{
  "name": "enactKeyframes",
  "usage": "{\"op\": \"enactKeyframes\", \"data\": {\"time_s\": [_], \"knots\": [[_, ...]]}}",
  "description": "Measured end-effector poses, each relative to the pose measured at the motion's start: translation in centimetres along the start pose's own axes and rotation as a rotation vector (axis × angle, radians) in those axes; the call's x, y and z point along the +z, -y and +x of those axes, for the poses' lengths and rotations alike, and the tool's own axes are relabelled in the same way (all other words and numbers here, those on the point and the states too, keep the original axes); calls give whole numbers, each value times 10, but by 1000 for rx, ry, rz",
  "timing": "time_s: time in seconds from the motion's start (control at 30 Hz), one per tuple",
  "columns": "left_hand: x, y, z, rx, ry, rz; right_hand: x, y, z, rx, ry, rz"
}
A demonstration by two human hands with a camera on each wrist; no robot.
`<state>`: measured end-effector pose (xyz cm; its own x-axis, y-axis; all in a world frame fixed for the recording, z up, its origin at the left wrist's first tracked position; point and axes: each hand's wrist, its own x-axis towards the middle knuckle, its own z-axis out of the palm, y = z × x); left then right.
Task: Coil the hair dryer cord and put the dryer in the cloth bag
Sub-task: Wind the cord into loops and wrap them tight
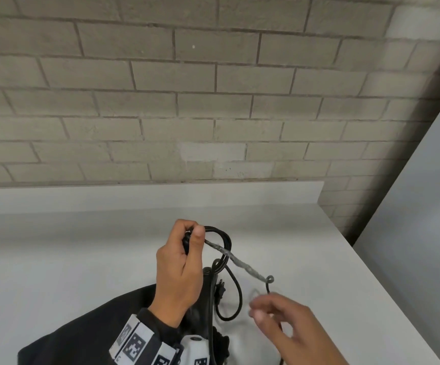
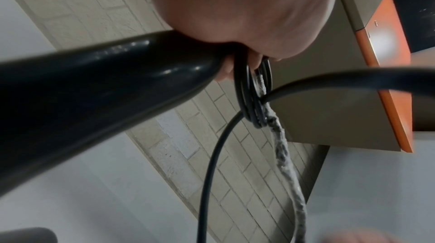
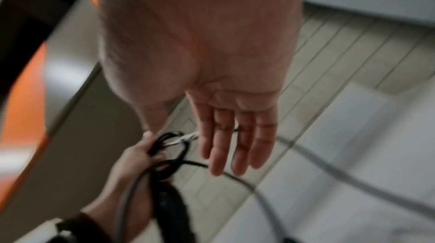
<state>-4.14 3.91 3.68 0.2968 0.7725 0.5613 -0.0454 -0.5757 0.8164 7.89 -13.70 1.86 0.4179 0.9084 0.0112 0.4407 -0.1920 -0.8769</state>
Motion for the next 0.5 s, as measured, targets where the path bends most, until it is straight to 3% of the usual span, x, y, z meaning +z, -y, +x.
{"op": "enactKeyframes", "data": {"time_s": [0.1,0.3,0.5], "knots": [[2,-2,-4,15,11,26,32,27,25,-21,-27,234],[-3,1,-1,19,16,56,55,46,45,173,119,617],[-7,3,2,-5,53,34,31,39,21,-68,229,492]]}}
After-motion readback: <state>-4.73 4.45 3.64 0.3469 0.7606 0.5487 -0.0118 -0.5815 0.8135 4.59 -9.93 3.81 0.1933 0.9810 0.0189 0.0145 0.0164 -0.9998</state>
